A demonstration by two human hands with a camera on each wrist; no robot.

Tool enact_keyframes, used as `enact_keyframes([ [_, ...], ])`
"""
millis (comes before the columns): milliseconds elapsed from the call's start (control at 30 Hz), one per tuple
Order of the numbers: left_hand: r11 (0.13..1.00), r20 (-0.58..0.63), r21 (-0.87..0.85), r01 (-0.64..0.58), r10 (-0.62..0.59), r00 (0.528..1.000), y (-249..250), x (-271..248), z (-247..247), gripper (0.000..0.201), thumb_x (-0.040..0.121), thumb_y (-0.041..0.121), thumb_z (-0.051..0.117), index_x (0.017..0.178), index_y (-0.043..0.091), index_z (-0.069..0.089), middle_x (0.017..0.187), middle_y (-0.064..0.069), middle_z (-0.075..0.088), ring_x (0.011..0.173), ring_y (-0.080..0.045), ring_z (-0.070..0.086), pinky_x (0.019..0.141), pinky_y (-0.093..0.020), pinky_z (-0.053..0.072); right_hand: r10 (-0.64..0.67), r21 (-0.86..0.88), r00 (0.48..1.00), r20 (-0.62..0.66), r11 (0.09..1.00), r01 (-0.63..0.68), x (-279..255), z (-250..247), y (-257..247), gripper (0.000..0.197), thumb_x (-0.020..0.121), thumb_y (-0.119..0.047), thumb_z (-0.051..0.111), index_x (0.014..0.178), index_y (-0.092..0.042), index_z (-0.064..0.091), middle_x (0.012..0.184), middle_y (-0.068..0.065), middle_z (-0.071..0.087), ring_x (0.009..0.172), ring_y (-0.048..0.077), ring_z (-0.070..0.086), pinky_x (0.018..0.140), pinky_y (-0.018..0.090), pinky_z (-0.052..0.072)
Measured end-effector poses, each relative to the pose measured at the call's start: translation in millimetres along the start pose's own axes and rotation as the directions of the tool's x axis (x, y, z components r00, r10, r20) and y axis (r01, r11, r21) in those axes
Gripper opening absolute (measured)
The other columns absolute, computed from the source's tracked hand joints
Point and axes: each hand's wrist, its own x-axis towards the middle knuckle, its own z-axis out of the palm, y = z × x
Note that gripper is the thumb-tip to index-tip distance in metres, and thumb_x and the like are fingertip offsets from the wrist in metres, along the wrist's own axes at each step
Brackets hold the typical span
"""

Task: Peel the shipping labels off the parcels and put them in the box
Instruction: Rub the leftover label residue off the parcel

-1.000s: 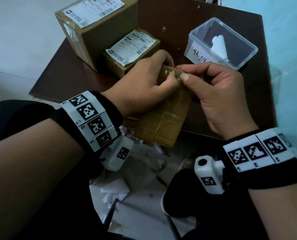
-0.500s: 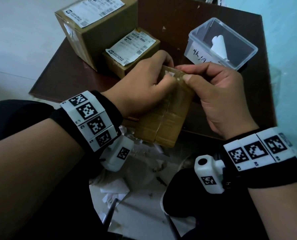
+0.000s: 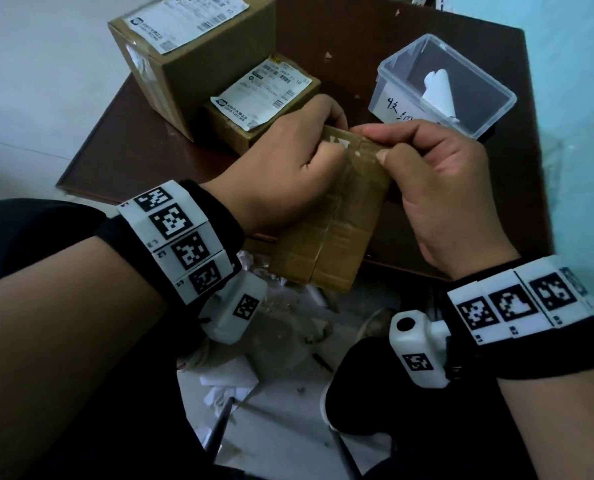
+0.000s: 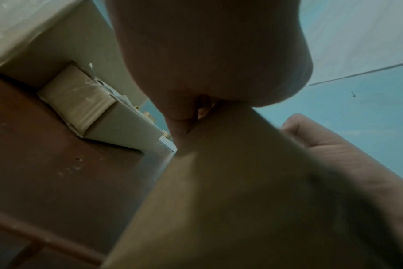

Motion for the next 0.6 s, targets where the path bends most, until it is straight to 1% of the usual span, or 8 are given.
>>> enact_keyframes([
  [67,1.000,-0.017,0.004,-0.005,0.005,1.000,0.2,-0.2,0.4,0.027,0.100,0.035,0.046,0.115,0.015,0.056,0.088,0.011,0.058,0.074,0.004,0.053,0.063,-0.010,0.039,-0.013,0.027,1.000,-0.003,1.000,0.013,-0.3,0.5,-0.3,0.017,0.103,-0.002,0.065,0.112,-0.010,0.077,0.111,0.006,0.080,0.106,0.019,0.077,0.089,0.037,0.065],
  [133,1.000,-0.019,0.014,-0.009,0.009,1.000,0.4,-0.9,0.3,0.028,0.102,0.041,0.052,0.116,0.017,0.055,0.088,0.011,0.058,0.073,0.004,0.054,0.062,-0.010,0.041,-0.056,-0.015,0.998,-0.018,0.998,0.055,-0.1,1.7,1.4,0.015,0.102,-0.008,0.070,0.115,-0.008,0.077,0.115,0.007,0.079,0.113,0.021,0.076,0.094,0.041,0.065],
  [200,1.000,-0.005,0.000,-0.008,0.008,1.000,0.2,-1.6,0.4,0.024,0.103,0.038,0.051,0.115,0.018,0.054,0.087,0.011,0.058,0.074,0.006,0.055,0.062,-0.009,0.042,-0.076,-0.052,0.997,-0.025,0.996,0.075,0.3,2.3,4.4,0.015,0.102,-0.009,0.071,0.116,-0.007,0.077,0.115,0.007,0.079,0.112,0.020,0.076,0.092,0.038,0.064],
  [300,1.000,-0.002,-0.008,-0.009,0.009,1.000,0.0,-1.1,0.1,0.023,0.100,0.031,0.044,0.113,0.017,0.054,0.087,0.011,0.058,0.075,0.005,0.054,0.063,-0.009,0.039,-0.041,-0.017,0.999,-0.012,0.999,0.041,1.0,1.3,3.9,0.016,0.102,-0.002,0.066,0.113,-0.008,0.077,0.110,0.007,0.080,0.104,0.020,0.077,0.084,0.033,0.064],
  [367,1.000,-0.009,-0.014,-0.011,0.011,1.000,0.5,-0.8,-0.7,0.023,0.099,0.031,0.043,0.113,0.017,0.054,0.086,0.011,0.057,0.075,0.004,0.053,0.063,-0.010,0.038,-0.036,0.001,0.999,-0.001,0.999,0.036,1.1,0.8,2.7,0.019,0.102,0.000,0.064,0.111,-0.011,0.077,0.110,0.006,0.080,0.104,0.021,0.077,0.085,0.035,0.065],
  [433,1.000,-0.009,-0.019,-0.009,0.009,1.000,1.0,-0.9,-1.1,0.023,0.100,0.035,0.047,0.114,0.018,0.054,0.087,0.011,0.058,0.075,0.004,0.054,0.063,-0.010,0.040,-0.064,-0.009,0.998,-0.001,0.998,0.064,0.8,1.1,2.7,0.016,0.102,-0.004,0.067,0.113,-0.011,0.077,0.113,0.007,0.080,0.109,0.022,0.077,0.090,0.039,0.065],
  [500,1.000,0.004,-0.016,0.001,-0.001,1.000,1.0,-1.7,0.1,0.022,0.101,0.038,0.050,0.114,0.020,0.053,0.089,0.010,0.058,0.075,0.005,0.054,0.064,-0.010,0.043,-0.086,-0.046,0.996,-0.006,0.995,0.085,0.5,1.8,4.3,0.014,0.102,-0.008,0.070,0.114,-0.012,0.077,0.115,0.006,0.079,0.112,0.021,0.076,0.093,0.040,0.065],
  [600,1.000,-0.009,-0.022,0.001,-0.001,1.000,0.3,-1.3,1.3,0.021,0.099,0.032,0.044,0.112,0.018,0.054,0.086,0.010,0.057,0.074,0.004,0.053,0.062,-0.010,0.040,-0.037,-0.026,0.999,0.001,0.999,0.037,1.6,0.2,4.9,0.017,0.103,-0.004,0.066,0.114,-0.010,0.077,0.113,0.007,0.079,0.106,0.021,0.077,0.088,0.039,0.066],
])
